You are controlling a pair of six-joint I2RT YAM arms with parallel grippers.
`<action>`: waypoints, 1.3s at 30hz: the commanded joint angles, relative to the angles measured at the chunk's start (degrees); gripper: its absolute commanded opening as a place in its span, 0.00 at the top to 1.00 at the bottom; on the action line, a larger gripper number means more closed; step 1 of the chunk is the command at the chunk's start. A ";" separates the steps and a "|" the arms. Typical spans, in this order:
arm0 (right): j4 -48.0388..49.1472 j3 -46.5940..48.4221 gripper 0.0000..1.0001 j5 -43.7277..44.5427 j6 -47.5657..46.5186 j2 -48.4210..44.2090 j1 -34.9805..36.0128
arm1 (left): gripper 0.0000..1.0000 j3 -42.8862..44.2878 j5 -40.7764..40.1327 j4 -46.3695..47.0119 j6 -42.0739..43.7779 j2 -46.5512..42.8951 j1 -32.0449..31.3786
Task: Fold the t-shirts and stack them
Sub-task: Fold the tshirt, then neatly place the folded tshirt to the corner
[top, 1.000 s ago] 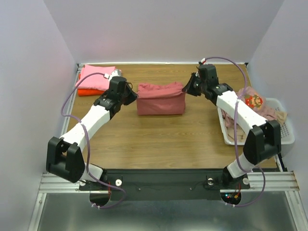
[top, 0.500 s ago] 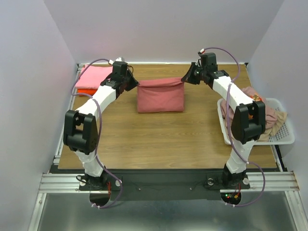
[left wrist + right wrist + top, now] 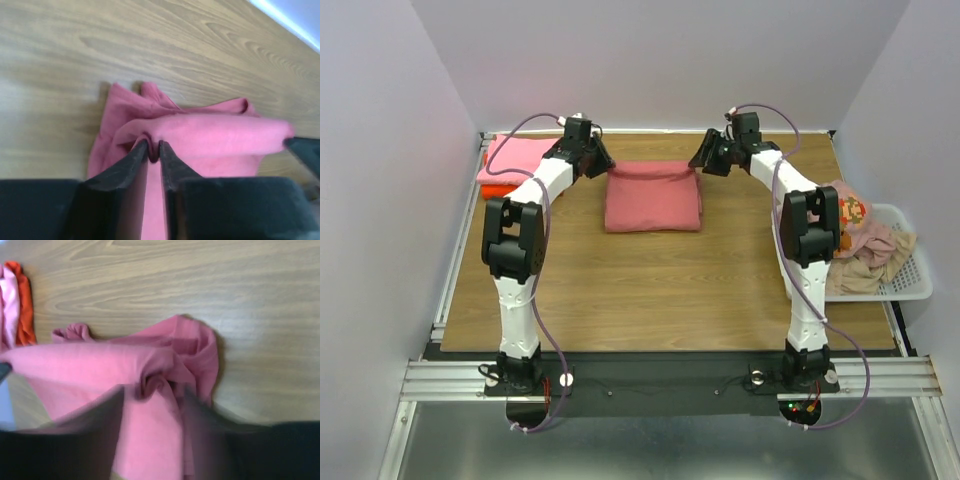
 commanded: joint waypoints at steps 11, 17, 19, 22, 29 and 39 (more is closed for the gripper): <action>1.57 -2.96 0.00 -5.59 -7.43 -5.38 -2.07 | 0.02 -1.43 3.34 -0.74 7.92 -3.86 1.14; 2.19 -15.37 0.00 -4.89 -7.97 -13.38 -1.98 | 0.02 -8.81 3.78 0.05 9.42 -5.10 0.09; 2.54 -20.80 0.00 -5.68 -8.57 -17.16 -1.71 | 0.02 -10.75 3.87 1.19 9.42 -5.01 -0.35; 3.24 -27.13 0.00 -2.19 -9.54 -23.82 -0.40 | 0.02 -10.75 3.52 1.28 9.68 -3.44 -0.88; 4.47 -40.31 0.00 2.22 -8.85 -38.34 1.19 | 0.04 -8.03 2.20 0.14 11.09 0.88 -2.02; 4.47 -55.00 0.00 5.39 -6.38 -58.82 1.19 | 0.26 -2.23 -1.22 -4.34 12.14 7.29 -5.01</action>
